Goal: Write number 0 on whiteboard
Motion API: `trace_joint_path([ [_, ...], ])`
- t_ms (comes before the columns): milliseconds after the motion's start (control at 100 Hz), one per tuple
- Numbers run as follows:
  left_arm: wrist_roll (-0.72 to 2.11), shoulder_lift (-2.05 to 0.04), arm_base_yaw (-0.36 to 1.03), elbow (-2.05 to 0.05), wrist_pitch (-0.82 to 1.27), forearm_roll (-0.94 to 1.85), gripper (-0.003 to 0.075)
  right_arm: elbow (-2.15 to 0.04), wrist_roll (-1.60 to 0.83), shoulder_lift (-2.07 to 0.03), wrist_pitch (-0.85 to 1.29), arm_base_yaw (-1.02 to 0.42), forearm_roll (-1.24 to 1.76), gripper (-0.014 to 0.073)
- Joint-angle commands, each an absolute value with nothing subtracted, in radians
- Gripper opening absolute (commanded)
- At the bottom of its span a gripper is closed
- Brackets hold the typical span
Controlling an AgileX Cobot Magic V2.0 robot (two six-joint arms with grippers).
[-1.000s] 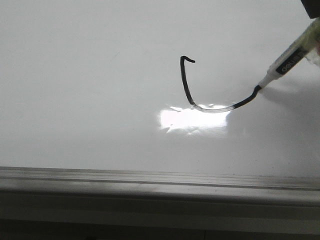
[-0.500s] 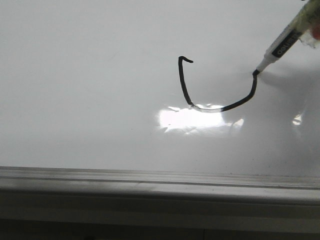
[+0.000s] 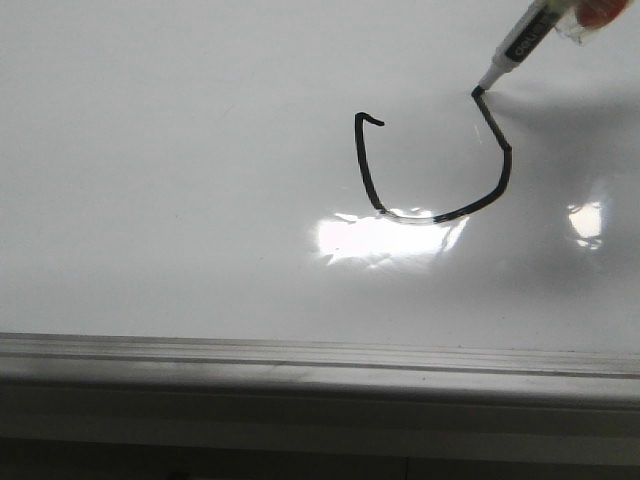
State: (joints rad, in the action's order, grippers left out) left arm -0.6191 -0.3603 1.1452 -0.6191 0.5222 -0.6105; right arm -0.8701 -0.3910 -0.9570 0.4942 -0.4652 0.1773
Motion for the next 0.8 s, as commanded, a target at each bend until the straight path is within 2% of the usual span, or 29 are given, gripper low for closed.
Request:
trace_joint_path([
  [0, -0.631, -0.37, 1.146, -0.643, 0.451, -0.624, -0.002, -0.884, -0.417, -0.999, 0.41, -0.45, 0.112, -0.0048],
  [190, -0.631, -0.37, 1.146, -0.643, 0.45, -0.624, -0.002, -0.884, -0.417, -1.018, 0.396, -0.463, 0.124, -0.0048],
  [790, -0.631, -0.37, 1.146, -0.643, 0.428, -0.622, -0.002, -0.884, -0.421, -1.085, 0.371, -0.64, 0.124, -0.0048],
])
